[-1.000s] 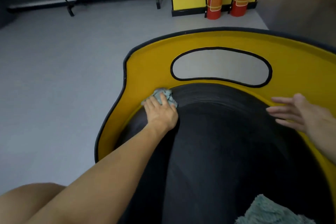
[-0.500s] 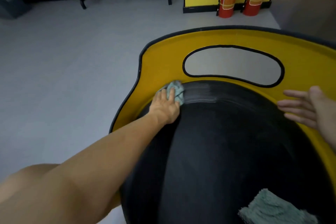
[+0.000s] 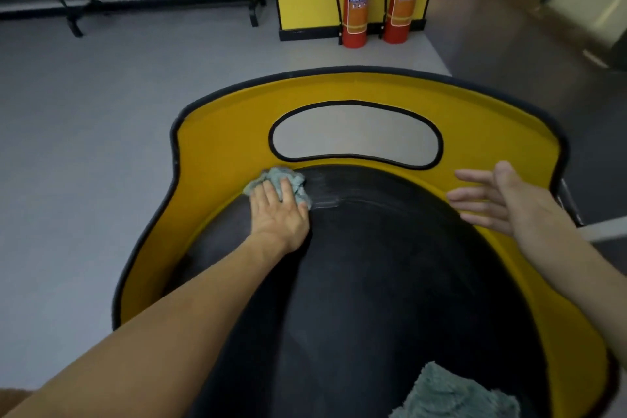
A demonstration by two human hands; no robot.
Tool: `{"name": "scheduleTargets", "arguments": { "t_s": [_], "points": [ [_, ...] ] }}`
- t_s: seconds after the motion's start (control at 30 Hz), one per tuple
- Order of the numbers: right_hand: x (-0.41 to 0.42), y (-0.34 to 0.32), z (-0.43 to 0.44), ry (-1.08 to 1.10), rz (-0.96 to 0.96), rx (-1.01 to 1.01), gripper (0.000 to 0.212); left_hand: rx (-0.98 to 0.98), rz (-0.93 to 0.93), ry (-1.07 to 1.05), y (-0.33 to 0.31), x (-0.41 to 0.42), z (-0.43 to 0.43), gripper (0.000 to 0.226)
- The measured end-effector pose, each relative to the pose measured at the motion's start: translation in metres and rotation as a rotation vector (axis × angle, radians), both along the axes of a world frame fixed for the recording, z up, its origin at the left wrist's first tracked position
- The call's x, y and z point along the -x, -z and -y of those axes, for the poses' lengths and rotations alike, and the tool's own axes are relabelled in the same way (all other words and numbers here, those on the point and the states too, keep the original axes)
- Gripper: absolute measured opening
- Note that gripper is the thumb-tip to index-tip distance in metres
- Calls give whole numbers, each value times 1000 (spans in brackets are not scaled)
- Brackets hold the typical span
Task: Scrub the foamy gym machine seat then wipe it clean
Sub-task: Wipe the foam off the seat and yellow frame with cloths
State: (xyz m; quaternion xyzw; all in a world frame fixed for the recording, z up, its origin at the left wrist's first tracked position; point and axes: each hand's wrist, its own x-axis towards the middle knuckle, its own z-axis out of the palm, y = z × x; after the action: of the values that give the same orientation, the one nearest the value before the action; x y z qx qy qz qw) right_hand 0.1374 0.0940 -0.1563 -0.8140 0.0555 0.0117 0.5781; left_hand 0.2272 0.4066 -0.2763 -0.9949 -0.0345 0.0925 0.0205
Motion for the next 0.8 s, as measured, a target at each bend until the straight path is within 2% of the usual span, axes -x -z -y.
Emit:
{"name": "scheduleTargets", "arguments": {
  "t_s": [0.1, 0.27, 0.43, 0.6, 0.8],
  "points": [
    [2, 1, 15, 23, 8, -62, 74, 44, 6, 226, -2, -17, 82, 71],
    [-2, -8, 21, 63, 47, -137, 73, 89, 5, 534, -14, 7, 199, 64],
    [-11, -15, -3, 18, 62, -131, 70, 96, -27, 626, -10, 10, 193, 62],
    [-17, -15, -31, -4, 55, -98, 68, 104, -26, 429, -14, -2, 127, 61],
    [-21, -23, -55, -26, 39, 7, 69, 56, -100, 79, -18, 9, -51, 62]
  ]
}}
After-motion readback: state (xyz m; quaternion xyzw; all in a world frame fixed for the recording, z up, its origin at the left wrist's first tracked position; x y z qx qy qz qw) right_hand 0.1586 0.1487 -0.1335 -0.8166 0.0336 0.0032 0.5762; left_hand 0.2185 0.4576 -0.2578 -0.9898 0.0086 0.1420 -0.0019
